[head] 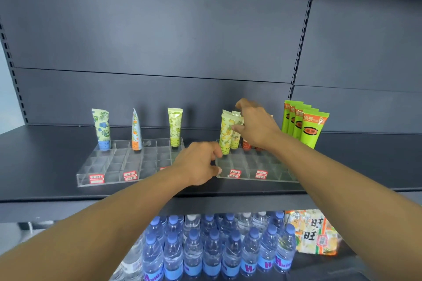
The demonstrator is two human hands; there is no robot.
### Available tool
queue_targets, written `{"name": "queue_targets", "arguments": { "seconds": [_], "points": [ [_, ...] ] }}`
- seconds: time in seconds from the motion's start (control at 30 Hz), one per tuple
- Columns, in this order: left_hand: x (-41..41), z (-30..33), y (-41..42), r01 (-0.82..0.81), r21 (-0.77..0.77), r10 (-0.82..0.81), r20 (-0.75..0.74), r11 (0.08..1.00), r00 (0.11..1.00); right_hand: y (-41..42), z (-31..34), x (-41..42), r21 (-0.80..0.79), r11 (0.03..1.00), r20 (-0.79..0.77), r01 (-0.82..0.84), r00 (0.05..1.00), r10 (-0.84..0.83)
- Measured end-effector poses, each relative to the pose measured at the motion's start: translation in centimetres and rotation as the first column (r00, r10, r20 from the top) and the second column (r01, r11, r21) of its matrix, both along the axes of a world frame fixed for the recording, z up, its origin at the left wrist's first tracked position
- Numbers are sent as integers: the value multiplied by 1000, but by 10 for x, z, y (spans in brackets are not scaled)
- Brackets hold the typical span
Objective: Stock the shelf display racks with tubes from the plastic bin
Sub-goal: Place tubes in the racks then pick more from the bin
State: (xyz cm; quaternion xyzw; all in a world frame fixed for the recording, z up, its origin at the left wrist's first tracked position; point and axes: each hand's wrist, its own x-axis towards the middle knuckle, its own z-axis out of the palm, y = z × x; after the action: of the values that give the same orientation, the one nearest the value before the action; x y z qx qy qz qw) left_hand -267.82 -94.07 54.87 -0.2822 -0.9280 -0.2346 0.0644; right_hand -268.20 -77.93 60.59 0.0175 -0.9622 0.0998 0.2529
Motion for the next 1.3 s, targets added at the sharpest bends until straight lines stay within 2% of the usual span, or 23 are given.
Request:
{"name": "queue_targets", "arguments": {
  "seconds": [0.2, 0.4, 0.5, 0.7, 0.93, 1.17, 1.3],
  "points": [
    [35, 12, -8, -112, 38, 113, -23, 993, 993, 11, -3, 54, 35, 998, 1, -61, 998, 61],
    [92, -6, -19, -139, 118, 135, 40, 983, 990, 0, -45, 125, 49, 978, 67, -203, 978, 199],
    [119, -29, -25, -130, 87, 125, 62, 988, 990, -8, -77, 155, 30, 972, 101, -231, 969, 227],
    [149, -119, -41, -129, -51, 136, 174, 990, 975, -22, -168, 198, -52, 977, 310, -205, 927, 210],
    [183, -257, -66, -52, -165, 126, 475, 985, 871, -30, -305, 244, -124, 991, 663, -57, 738, 125],
    [233, -386, -85, -3, -293, 204, 659, 956, 724, -20, -436, 307, -111, 991, 853, 73, 519, 57],
    [252, -445, -87, -7, -340, 265, 718, 940, 644, -6, -494, 325, -101, 990, 907, 101, 419, 50]
  ]
}}
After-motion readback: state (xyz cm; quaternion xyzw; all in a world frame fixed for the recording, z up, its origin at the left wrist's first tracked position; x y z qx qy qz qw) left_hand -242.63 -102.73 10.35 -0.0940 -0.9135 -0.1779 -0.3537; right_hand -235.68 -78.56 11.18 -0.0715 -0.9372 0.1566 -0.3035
